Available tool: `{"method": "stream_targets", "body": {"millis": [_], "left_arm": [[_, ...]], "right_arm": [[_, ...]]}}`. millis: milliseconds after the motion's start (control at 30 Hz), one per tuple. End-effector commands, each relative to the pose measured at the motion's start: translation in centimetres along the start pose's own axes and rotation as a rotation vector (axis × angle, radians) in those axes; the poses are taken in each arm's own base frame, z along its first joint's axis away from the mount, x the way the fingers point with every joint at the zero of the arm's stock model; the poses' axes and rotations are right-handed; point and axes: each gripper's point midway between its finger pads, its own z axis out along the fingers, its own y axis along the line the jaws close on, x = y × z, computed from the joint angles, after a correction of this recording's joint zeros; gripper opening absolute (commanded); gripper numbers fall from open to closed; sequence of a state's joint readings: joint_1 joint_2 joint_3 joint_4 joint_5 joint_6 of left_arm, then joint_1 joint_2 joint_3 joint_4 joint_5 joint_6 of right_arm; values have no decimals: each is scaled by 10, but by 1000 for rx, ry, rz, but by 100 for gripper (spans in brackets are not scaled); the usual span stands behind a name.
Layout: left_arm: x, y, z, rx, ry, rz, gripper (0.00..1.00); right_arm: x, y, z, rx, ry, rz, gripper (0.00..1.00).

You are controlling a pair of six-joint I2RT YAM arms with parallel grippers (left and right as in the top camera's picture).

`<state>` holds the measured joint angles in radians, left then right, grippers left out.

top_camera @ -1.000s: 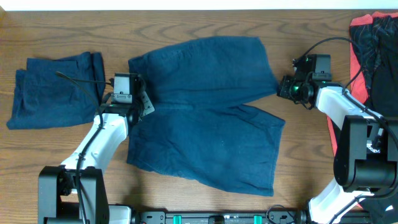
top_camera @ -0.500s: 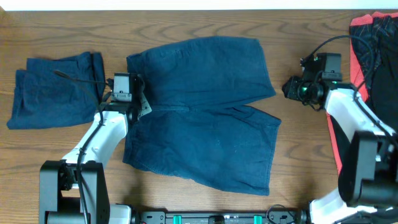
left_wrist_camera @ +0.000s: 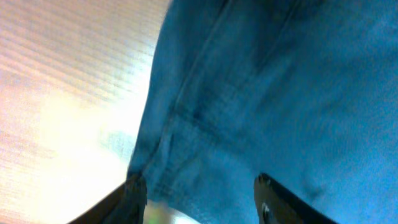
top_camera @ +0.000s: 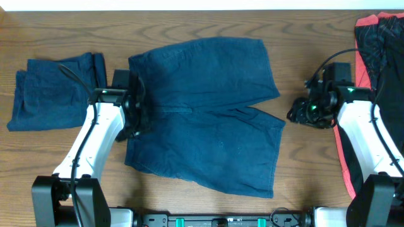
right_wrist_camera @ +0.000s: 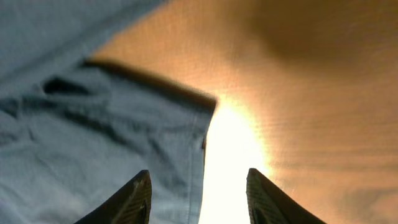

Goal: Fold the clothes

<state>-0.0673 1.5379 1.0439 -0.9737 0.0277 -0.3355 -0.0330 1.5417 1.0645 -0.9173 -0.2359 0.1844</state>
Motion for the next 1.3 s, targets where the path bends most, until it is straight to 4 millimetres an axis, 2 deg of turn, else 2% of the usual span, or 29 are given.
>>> {"method": "stream_targets", "body": {"millis": [0, 100, 267, 433, 533, 633, 833, 1000, 1100, 1267], "left_arm": [[19, 1, -4, 17, 72, -15, 57], [26, 4, 1, 7, 95, -15, 57], [25, 3, 13, 15, 77, -37, 57], [32, -4, 30, 66, 86, -49, 57], [36, -7, 41, 92, 88, -50, 57], [33, -8, 52, 105, 55, -48, 57], [19, -15, 70, 151, -48, -45, 57], [1, -23, 69, 187, -127, -42, 58], [-13, -28, 66, 211, -182, -40, 62], [-26, -34, 61, 238, -240, -39, 63]], "right_arm": [[19, 16, 7, -2, 52, -70, 51], [33, 28, 20, -7, 77, -123, 51], [56, 44, 51, -21, 88, -188, 50], [77, 41, 78, -22, 98, -134, 49], [81, 37, 87, -26, 85, -131, 48], [72, 33, 92, -4, 28, -141, 48], [30, 22, 90, 96, -162, -154, 47], [4, 21, 96, 89, -248, -140, 47], [-7, 16, 106, 86, -273, -121, 47], [-20, 5, 127, 95, -267, -87, 42]]}}
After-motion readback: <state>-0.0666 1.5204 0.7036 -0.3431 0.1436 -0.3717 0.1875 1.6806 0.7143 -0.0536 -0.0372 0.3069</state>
